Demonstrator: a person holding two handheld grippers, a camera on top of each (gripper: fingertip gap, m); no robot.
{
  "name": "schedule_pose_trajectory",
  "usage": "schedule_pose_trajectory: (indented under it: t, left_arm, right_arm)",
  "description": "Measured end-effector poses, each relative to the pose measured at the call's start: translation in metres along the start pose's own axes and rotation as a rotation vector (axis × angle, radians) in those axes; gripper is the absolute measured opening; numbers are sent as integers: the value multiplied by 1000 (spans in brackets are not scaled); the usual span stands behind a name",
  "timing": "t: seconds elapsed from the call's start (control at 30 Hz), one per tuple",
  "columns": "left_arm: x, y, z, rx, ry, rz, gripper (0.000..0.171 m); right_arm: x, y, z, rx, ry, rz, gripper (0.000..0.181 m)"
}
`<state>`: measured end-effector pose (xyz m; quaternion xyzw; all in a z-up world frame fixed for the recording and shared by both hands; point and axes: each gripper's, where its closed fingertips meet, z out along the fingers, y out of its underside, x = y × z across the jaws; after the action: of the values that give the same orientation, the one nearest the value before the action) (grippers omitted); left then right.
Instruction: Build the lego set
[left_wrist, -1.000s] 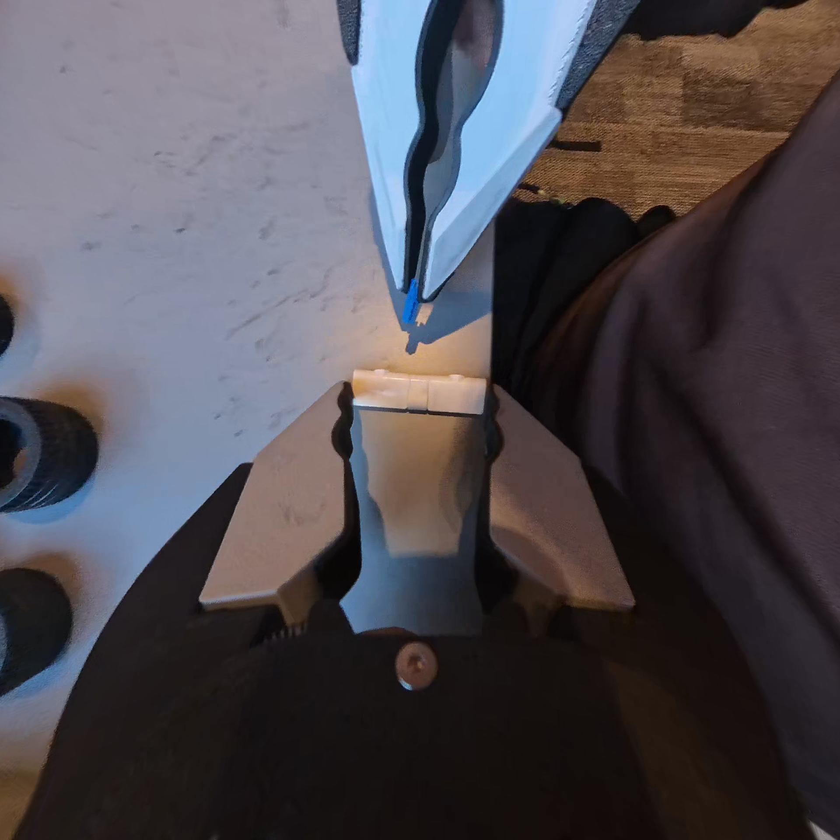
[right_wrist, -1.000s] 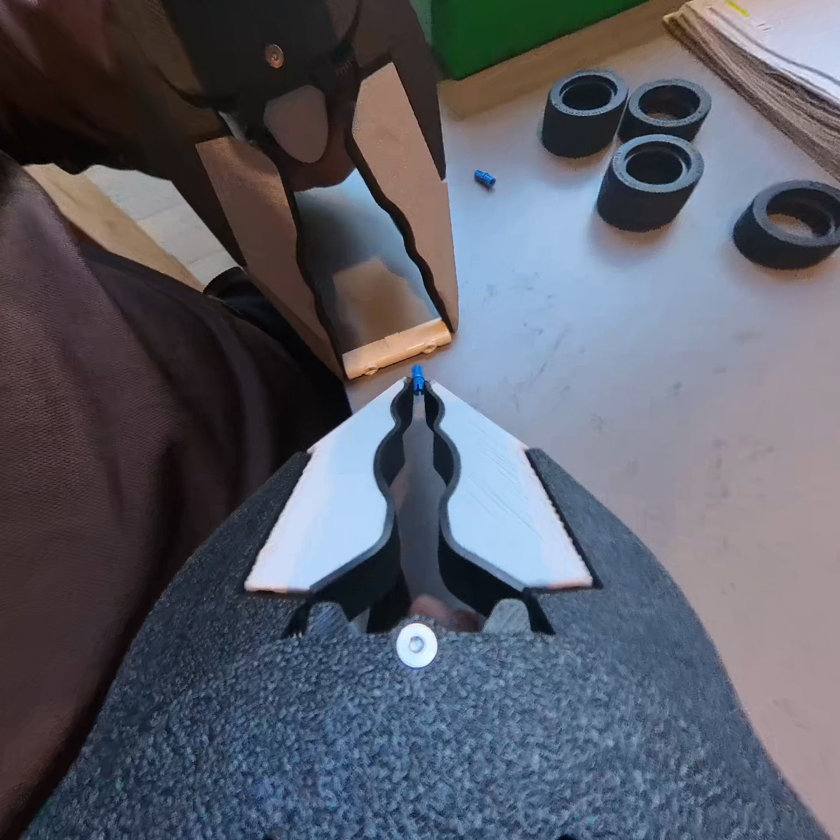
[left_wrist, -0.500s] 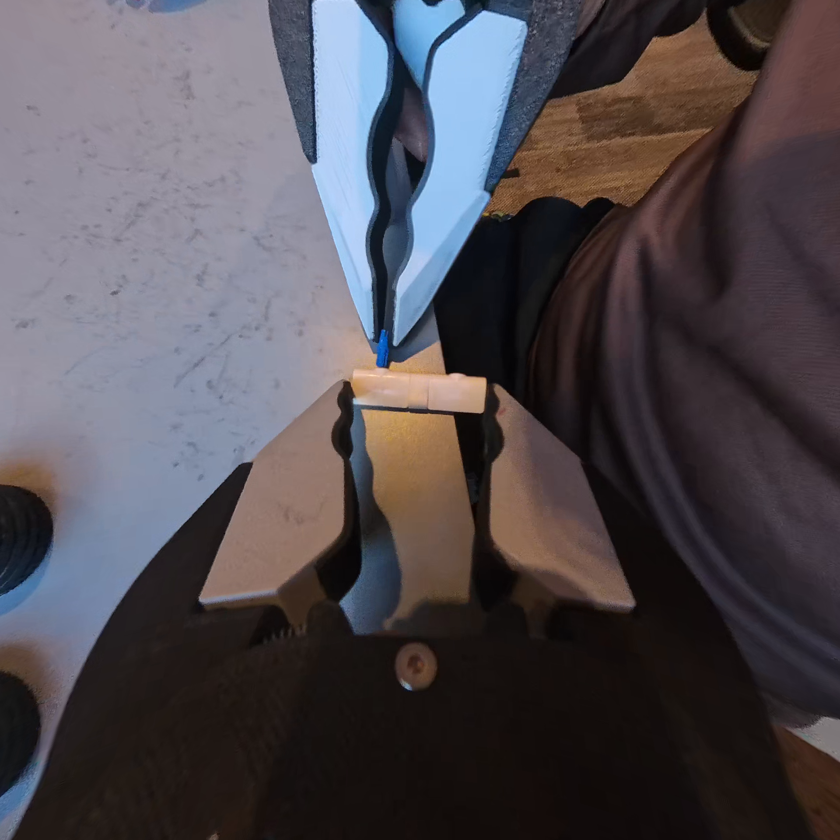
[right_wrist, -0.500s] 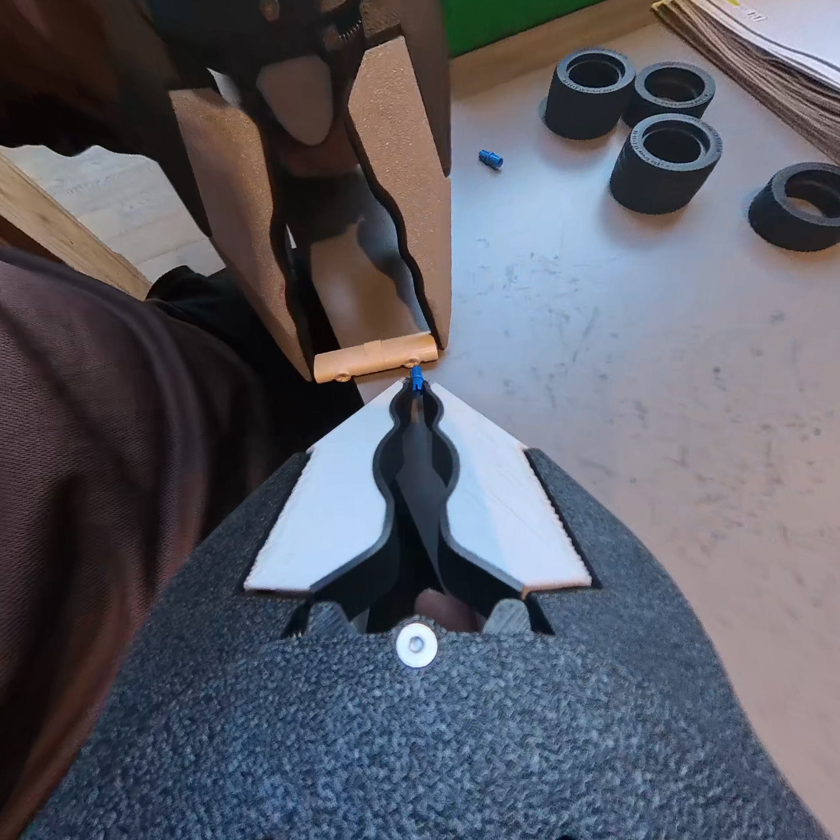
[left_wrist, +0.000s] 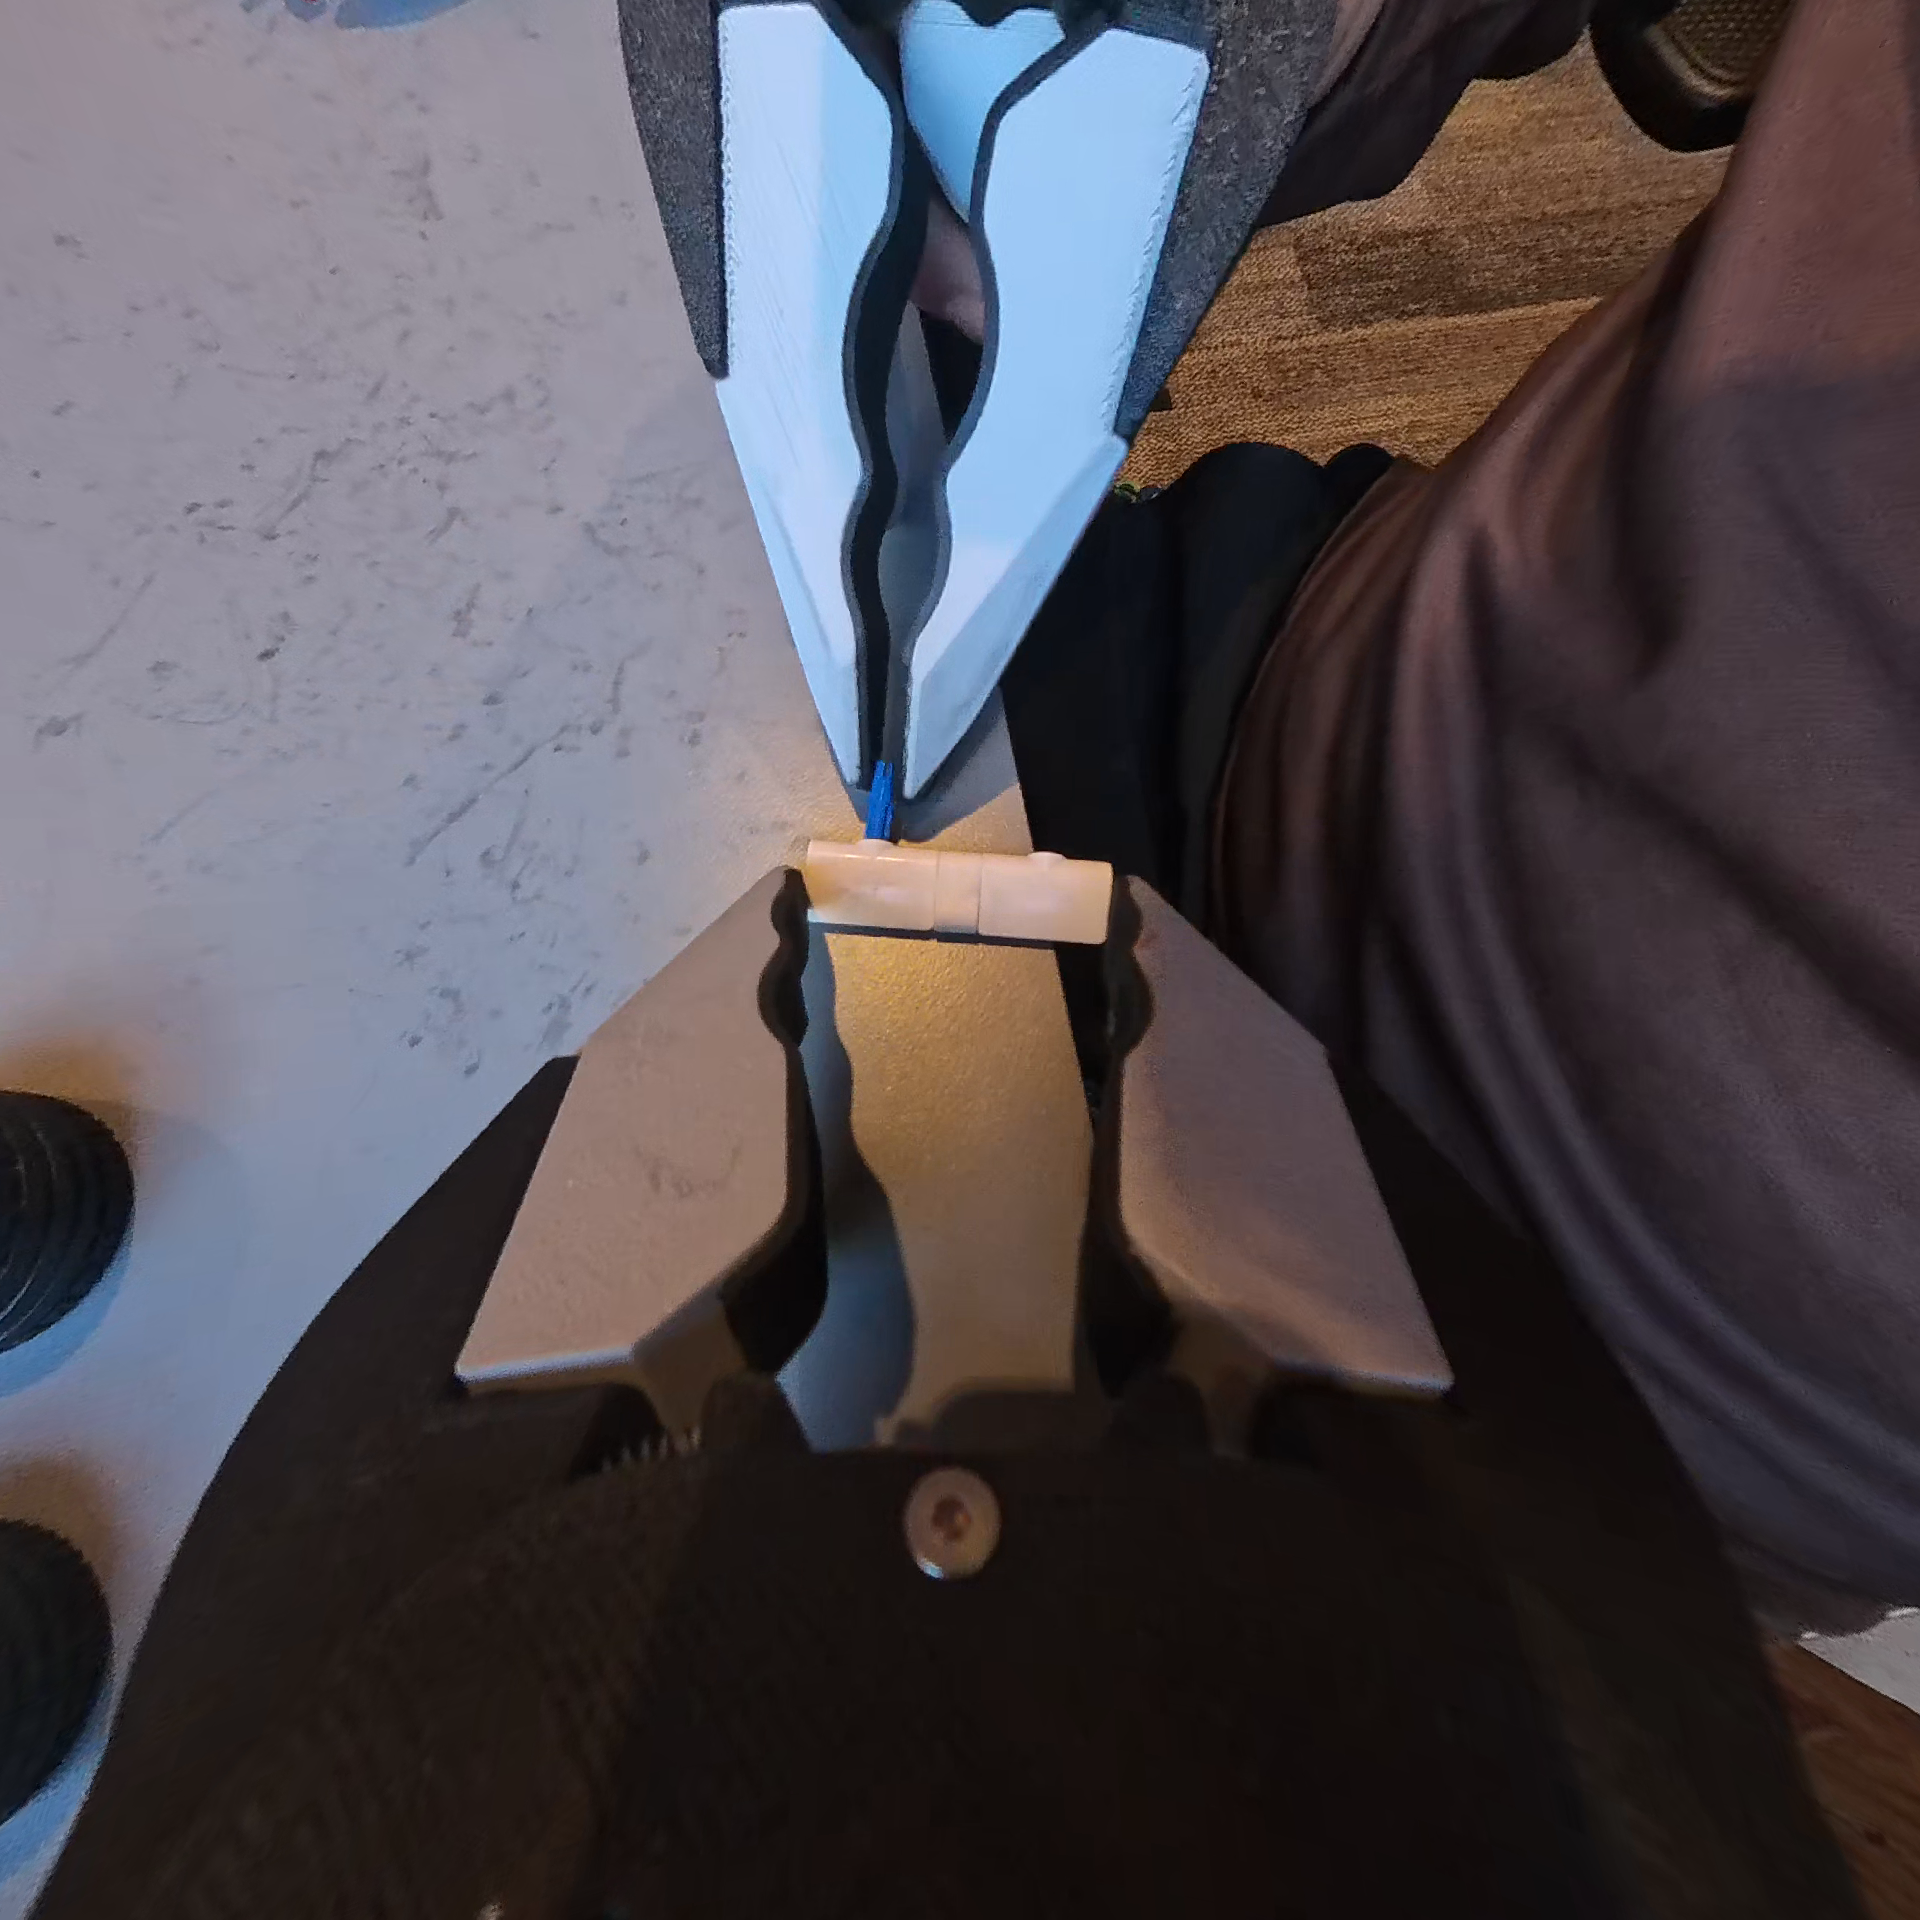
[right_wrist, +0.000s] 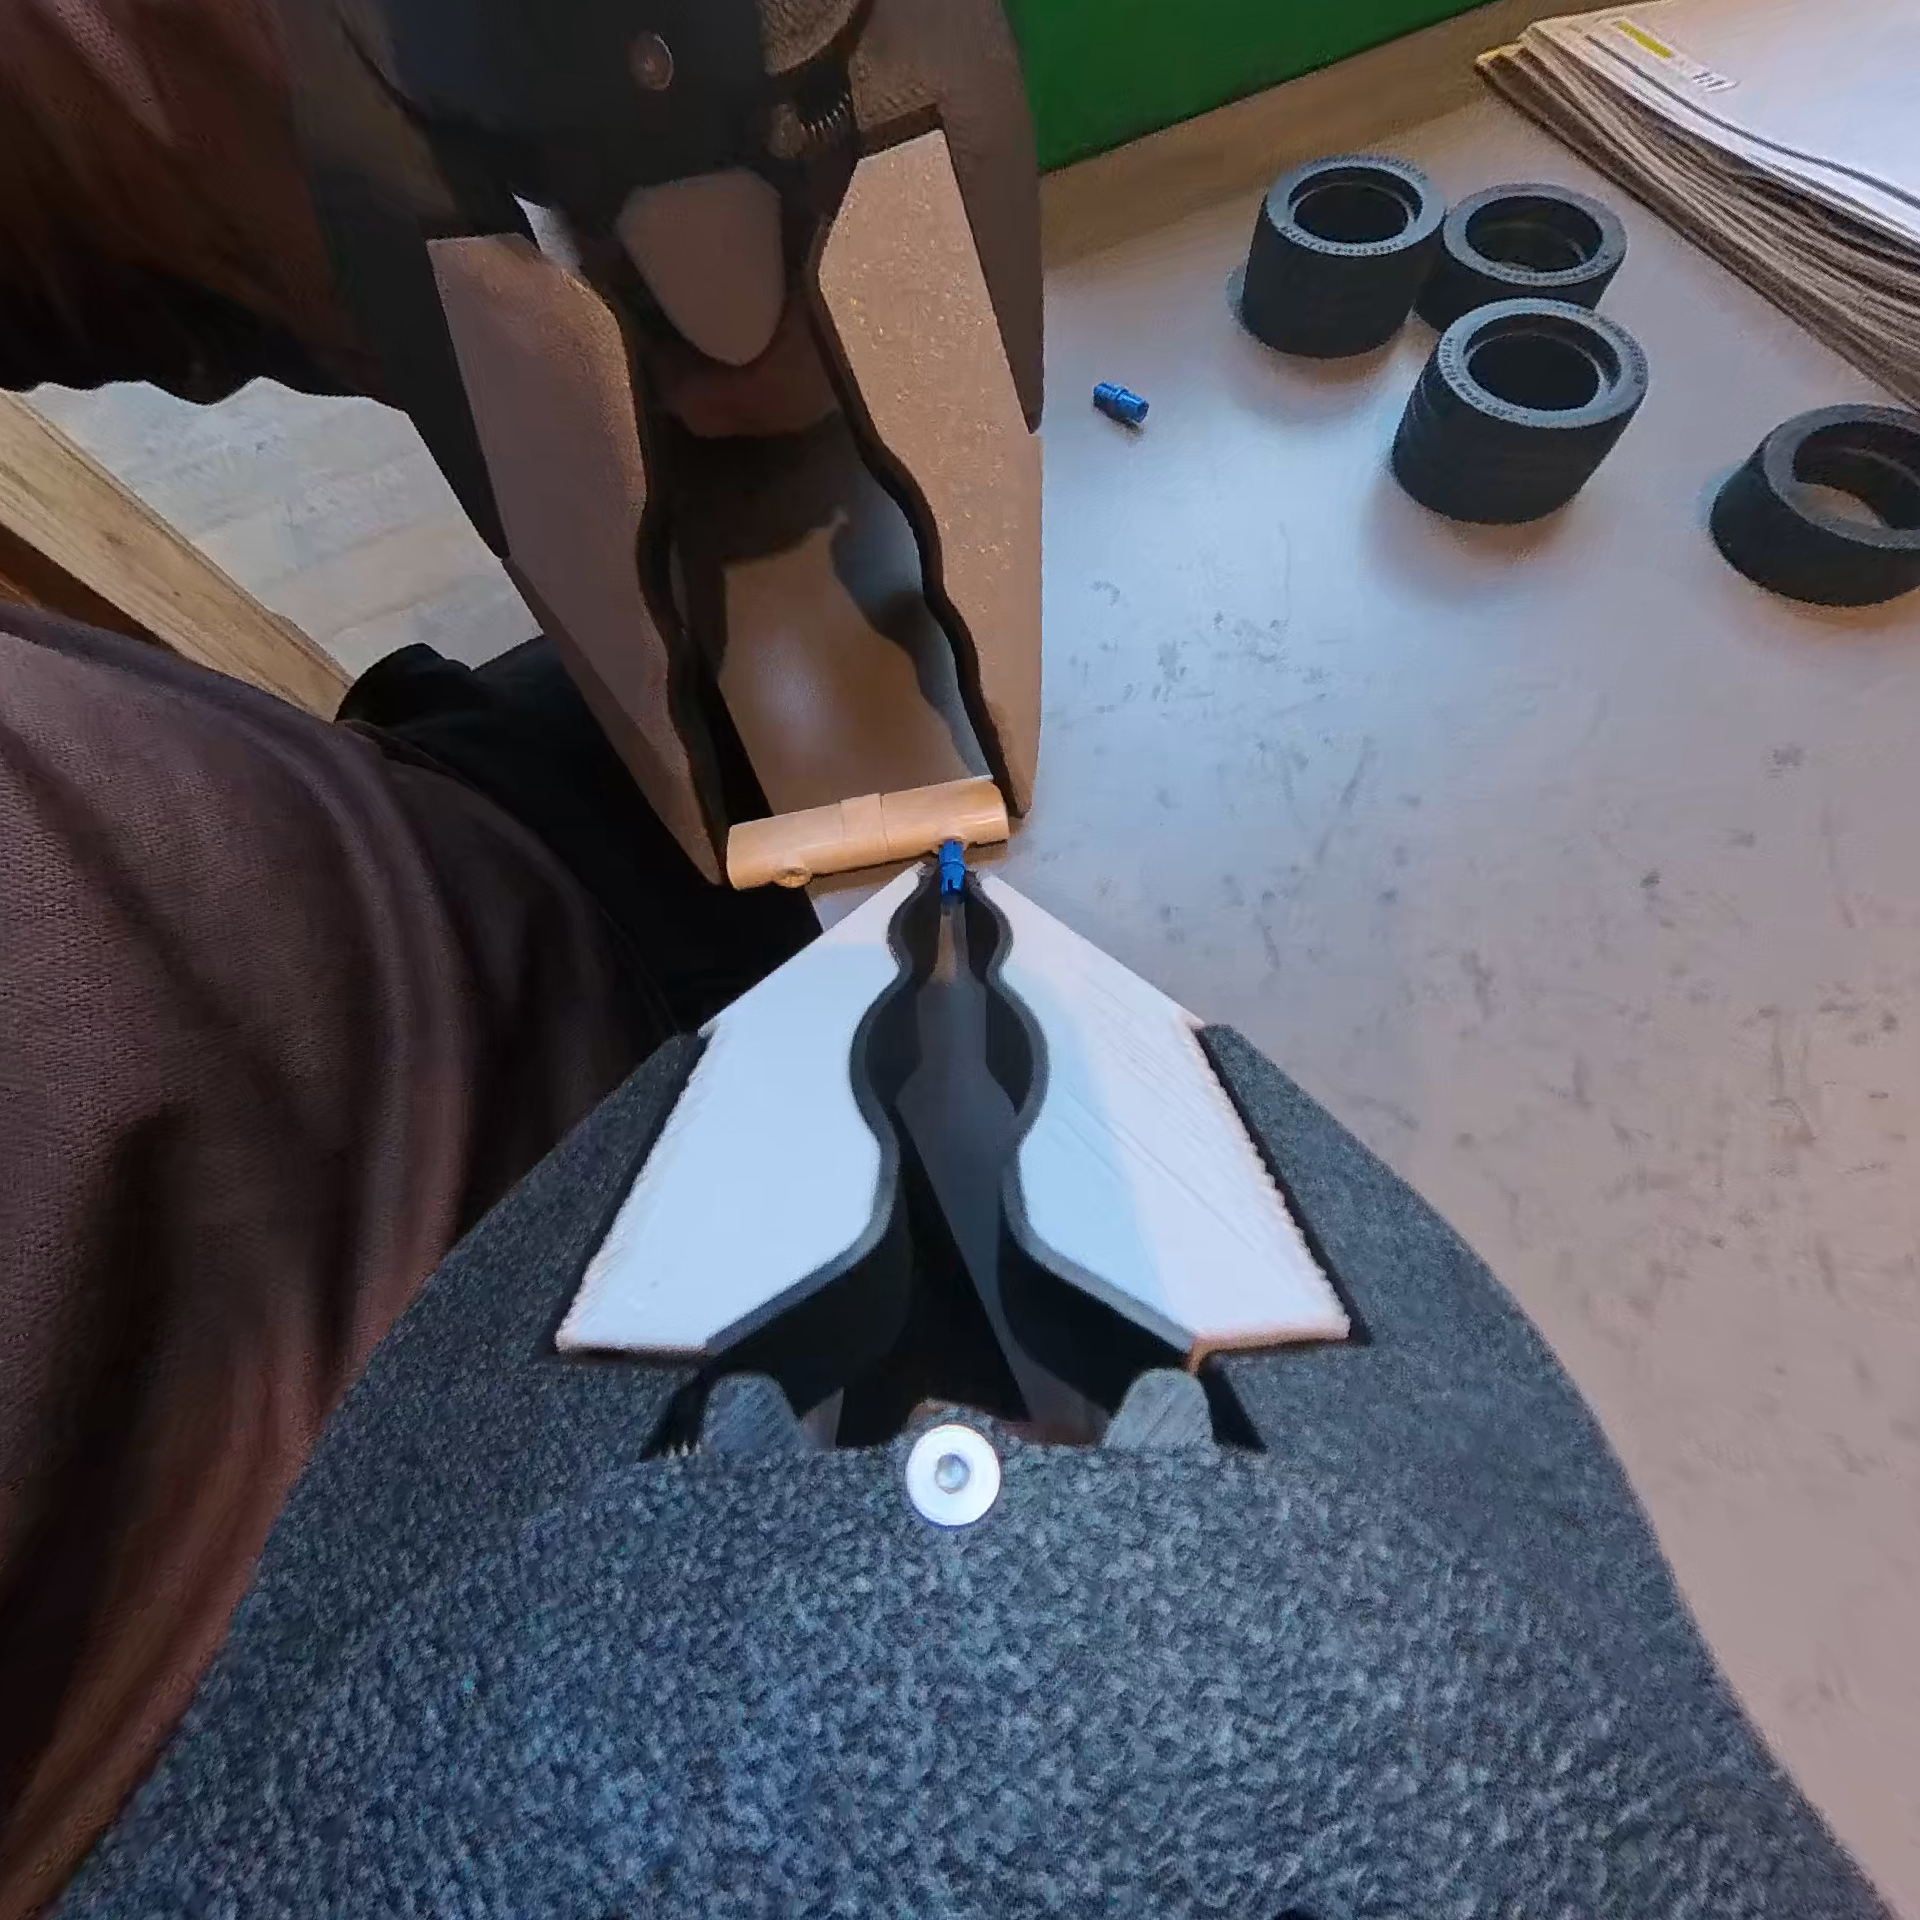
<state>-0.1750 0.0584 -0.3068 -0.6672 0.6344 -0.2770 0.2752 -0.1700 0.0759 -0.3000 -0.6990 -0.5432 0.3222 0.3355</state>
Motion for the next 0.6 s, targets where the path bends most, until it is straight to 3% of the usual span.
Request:
schedule_pose_trajectory:
  t: [0.2, 0.43, 0.6]
  left_arm:
    - [0, 0, 0, 1, -5, -1, 57]
    - [-1, 1, 0, 4, -6, -16, 57]
    - [-1, 1, 0, 5, -13, -15, 57]
  right_arm:
    - [-1, -1, 0, 4, -16, 39, 4]
    - [1, 5, 4, -60, 63, -160, 4]
    - [1, 4, 5, -61, 25, -154, 3]
